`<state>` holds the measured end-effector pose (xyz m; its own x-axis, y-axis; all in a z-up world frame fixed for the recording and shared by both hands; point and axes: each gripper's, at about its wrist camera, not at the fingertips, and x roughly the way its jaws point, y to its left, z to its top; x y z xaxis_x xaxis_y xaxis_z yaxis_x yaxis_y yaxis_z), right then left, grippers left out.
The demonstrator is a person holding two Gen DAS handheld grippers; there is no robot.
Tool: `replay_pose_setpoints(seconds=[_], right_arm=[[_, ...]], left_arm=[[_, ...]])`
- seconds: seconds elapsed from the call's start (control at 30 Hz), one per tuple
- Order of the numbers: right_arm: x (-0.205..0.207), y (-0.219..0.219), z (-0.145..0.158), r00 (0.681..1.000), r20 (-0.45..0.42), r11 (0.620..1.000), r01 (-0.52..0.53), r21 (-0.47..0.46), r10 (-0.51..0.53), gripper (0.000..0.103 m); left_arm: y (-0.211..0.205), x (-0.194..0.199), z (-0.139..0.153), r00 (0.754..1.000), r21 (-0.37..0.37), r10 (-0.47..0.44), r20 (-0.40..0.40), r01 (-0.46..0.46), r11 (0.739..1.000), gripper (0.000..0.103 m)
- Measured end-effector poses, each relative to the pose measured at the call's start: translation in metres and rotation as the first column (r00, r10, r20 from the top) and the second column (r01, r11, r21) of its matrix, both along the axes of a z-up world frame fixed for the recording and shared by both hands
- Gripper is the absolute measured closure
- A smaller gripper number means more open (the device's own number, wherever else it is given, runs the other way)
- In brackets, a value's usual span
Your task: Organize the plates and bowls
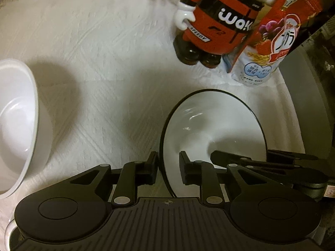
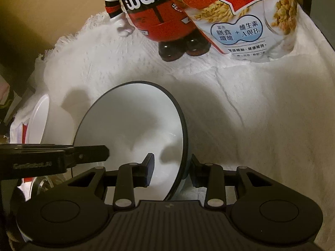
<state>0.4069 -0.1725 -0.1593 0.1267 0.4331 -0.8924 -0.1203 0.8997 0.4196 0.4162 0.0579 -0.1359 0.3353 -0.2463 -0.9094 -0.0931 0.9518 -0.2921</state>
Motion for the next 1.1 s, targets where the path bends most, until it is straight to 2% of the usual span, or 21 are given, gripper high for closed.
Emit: replay_pose_setpoints(seconds=[0.47, 0.77, 0.93, 1.1], right_arm=[[0.006, 0.010, -0.004, 0.999, 0.009, 0.999, -0.038, -0.003, 0.038, 0.058], [0.004, 0.008, -0.004, 0.999, 0.016, 0.999, -0.039, 0.001, 0.039, 0.059], [0.002, 0.006, -0.001, 0.999, 0.011, 0.999, -0.037, 0.011, 0.037, 0.059], [0.001, 0.003, -0.001, 0.999, 0.009, 0.999, -0.030, 0.014, 0.030, 0.059]], left_arm=[[0.001, 0.008, -0.007, 0.998, -0.029, 0.045, -0.037, -0.046, 0.999, 0.081], [-0.003, 0.006, -0.008, 0.998, -0.017, 0.043, -0.036, -0.044, 0.999, 0.081], [-0.009, 0.000, 0.001, 1.000, 0.029, 0.018, -0.012, -0.018, 0.999, 0.081], [-0.009, -0.001, 0.001, 1.000, 0.023, 0.019, -0.019, -0.018, 1.000, 0.081]])
